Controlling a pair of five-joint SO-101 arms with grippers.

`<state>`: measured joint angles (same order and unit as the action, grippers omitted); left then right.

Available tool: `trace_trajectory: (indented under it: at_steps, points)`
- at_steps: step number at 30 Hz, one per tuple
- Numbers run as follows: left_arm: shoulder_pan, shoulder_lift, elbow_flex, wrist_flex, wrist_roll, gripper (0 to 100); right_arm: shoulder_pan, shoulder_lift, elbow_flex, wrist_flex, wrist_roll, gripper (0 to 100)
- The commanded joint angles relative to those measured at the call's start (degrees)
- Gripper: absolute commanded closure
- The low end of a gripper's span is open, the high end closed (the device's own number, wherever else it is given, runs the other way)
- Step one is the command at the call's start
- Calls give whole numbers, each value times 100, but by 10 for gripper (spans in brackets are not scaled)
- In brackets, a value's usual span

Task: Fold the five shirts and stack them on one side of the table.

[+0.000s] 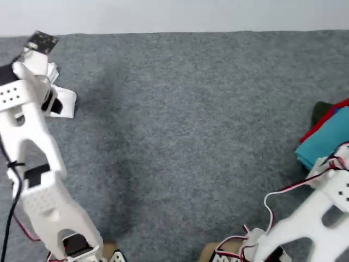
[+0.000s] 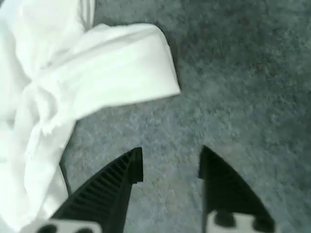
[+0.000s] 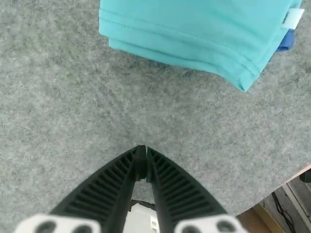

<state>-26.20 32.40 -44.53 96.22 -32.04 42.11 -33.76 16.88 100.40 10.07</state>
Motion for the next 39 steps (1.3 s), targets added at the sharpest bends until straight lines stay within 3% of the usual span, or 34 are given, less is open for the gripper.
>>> trace_trajectory:
  at_steps: [1,16,20,29,39]
  points:
    - [44,642,-1191,53,-53,750,40,-171,105,215,62,983]
    - [158,3930,-4084,53,-352,750,40,-180,475,189,53,986]
    - [299,4387,-4462,53,-360,814,40,-207,475,189,53,987]
    - [607,4475,-4848,44,-360,997,40,-171,475,171,62,987]
    - [835,3314,-5147,422,-264,998,48,-215,475,189,62,987]
